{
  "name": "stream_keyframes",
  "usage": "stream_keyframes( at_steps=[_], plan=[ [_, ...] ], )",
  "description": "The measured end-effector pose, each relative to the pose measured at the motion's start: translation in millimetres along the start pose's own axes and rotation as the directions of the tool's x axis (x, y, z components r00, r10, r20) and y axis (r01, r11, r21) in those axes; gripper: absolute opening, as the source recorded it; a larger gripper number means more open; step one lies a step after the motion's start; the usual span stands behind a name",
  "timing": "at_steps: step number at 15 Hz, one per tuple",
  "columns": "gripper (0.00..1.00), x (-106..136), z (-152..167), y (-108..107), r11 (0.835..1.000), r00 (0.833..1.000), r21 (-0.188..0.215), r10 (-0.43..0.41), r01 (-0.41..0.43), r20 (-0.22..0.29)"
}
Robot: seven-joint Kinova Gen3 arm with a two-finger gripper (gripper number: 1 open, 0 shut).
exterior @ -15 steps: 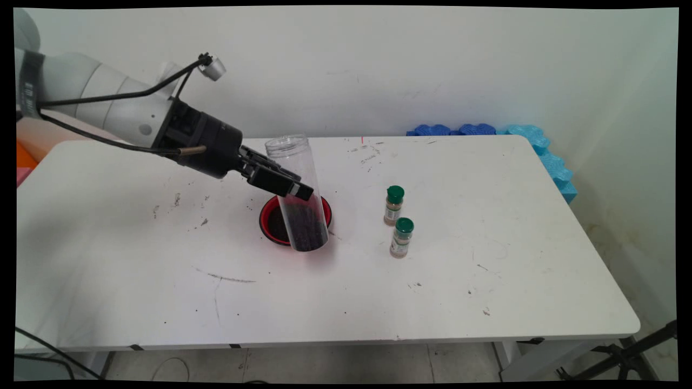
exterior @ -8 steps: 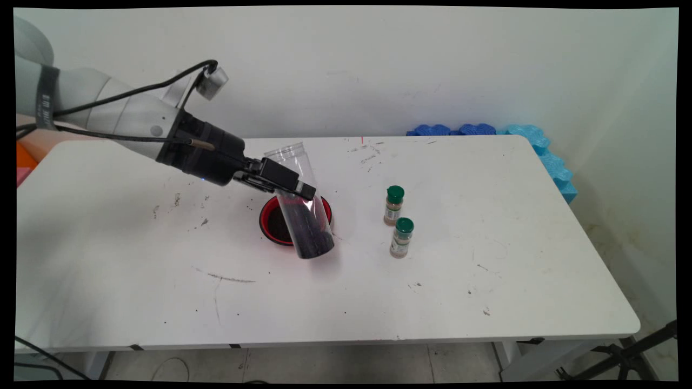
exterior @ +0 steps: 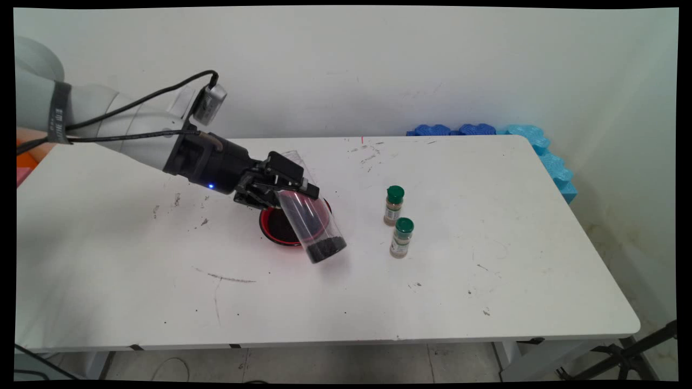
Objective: Pour the black seasoning powder in the red bowl
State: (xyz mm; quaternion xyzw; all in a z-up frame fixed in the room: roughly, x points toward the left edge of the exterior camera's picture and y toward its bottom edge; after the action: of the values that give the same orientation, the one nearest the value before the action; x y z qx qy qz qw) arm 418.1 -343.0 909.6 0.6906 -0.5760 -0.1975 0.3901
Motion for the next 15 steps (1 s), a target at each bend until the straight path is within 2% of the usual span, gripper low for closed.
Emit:
stream_keyframes(
  at_steps=[3, 5, 7, 9, 12, 15],
  plan=[
    [0.00, -1, 4, -3, 0.994, 0.994, -0.012, -0.112, 0.112, 0.000],
    [0.00, -2, 6, -5, 0.979, 0.980, -0.023, -0.201, 0.201, 0.004],
    [0.00, -3, 9, -6, 0.956, 0.957, -0.037, -0.292, 0.292, 0.011],
    [0.00, -2, 11, -6, 0.927, 0.928, -0.053, -0.372, 0.372, 0.012],
    [0.00, -1, 13, -7, 0.872, 0.875, -0.076, -0.485, 0.484, 0.012],
    [0.00, 1, 14, -9, 0.802, 0.807, -0.103, -0.591, 0.589, 0.013]
  ],
)
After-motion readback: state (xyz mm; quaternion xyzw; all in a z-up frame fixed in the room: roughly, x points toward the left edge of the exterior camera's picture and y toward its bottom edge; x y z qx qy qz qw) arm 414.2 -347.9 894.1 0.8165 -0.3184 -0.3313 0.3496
